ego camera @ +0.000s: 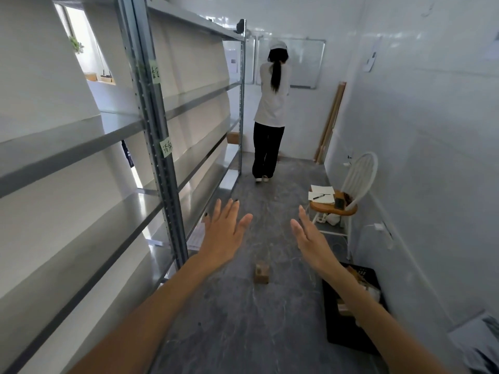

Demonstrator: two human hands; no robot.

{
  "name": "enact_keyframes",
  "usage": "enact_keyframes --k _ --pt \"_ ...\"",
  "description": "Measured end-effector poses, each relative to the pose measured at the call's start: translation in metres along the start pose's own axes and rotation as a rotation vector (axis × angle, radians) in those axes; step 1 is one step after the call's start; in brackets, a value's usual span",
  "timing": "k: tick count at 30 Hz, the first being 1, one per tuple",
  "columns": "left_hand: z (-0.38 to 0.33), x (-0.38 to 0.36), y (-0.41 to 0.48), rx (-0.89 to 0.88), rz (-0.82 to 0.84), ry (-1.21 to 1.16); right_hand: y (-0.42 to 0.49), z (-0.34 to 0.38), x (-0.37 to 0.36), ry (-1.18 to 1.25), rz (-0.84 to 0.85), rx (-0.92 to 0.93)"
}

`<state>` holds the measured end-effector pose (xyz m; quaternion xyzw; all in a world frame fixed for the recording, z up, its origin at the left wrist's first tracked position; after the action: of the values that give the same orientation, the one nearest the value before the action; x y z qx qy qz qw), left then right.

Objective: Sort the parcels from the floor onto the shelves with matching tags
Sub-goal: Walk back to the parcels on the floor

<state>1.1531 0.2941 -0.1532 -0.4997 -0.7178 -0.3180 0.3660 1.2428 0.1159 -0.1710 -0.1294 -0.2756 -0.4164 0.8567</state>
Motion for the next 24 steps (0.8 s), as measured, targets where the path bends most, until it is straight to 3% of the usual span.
enact_keyframes --k 15,24 --pt "0.018 -0.019 0.111 -0.063 0.089 0.060 0.084 0.000 -0.003 -0.133 -0.066 -0.076" --pt "0.001 -0.052 0.182 -0.120 0.112 0.208 0.149 -0.054 0.026 -0.337 -0.070 -0.111"
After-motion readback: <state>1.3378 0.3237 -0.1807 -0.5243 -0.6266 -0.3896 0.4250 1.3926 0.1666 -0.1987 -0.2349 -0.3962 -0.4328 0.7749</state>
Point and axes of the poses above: each hand's wrist, its own y-axis towards the middle knuckle, its own x-axis out of the back of the hand, z = x × y, the point moved 10 cm from there along y, towards the middle knuckle, and after that the axes turned 10 degrees about z, right-handed, at the moved point
